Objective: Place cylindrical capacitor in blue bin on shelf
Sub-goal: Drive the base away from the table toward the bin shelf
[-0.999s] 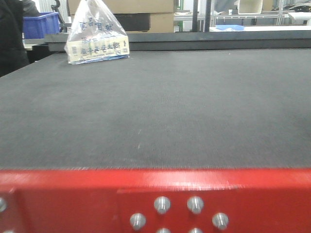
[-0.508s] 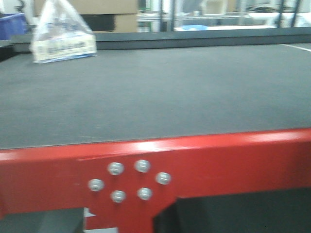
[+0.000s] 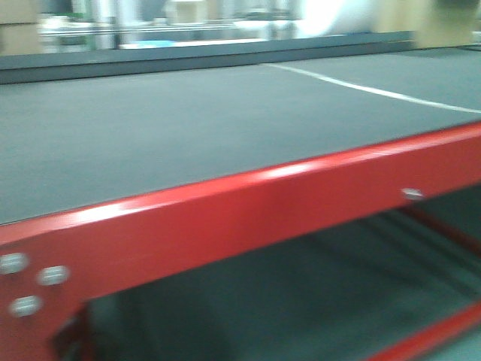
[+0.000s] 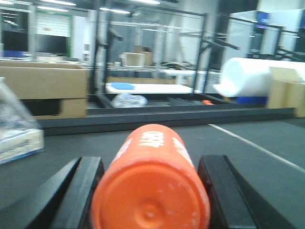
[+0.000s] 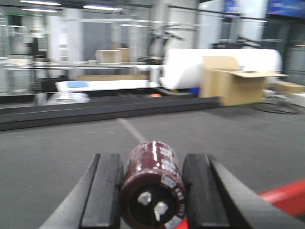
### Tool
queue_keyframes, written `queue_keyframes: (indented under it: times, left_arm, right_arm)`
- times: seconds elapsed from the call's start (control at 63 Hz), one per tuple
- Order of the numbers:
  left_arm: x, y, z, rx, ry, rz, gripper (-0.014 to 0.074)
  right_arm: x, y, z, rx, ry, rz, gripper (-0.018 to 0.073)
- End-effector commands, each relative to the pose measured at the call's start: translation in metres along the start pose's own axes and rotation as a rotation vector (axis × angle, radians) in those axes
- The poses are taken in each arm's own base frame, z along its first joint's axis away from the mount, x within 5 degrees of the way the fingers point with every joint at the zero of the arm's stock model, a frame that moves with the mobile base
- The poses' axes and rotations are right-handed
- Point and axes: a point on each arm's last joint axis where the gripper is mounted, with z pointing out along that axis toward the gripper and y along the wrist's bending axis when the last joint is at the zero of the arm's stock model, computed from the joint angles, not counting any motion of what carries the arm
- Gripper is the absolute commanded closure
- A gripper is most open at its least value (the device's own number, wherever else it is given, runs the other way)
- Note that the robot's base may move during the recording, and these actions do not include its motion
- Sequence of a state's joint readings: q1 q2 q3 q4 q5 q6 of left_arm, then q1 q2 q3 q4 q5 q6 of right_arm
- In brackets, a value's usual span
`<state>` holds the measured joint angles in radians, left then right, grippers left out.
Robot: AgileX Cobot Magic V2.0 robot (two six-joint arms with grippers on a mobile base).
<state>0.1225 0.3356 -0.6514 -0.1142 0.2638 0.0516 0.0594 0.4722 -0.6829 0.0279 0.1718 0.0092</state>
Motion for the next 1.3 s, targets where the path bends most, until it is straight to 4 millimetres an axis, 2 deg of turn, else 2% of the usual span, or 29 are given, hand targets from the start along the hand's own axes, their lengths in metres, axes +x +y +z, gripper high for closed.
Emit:
queue_keyframes:
  times: [0.0,1.285]
  left_arm:
    - [-0.0018,0.0001,-0.0008,-0.003,-0.024,-0.006,0.0708]
    - [-0.0018,0.0001,-0.0008,-0.003,-0.024,-0.006,0.0708]
  right_arm:
    - [-0.0041,-0.0005,-0.0014,0.006,-0.038,-0.01,0.0722]
    - [-0.0041,-0.0005,-0.0014,0.006,-0.038,-0.01,0.0722]
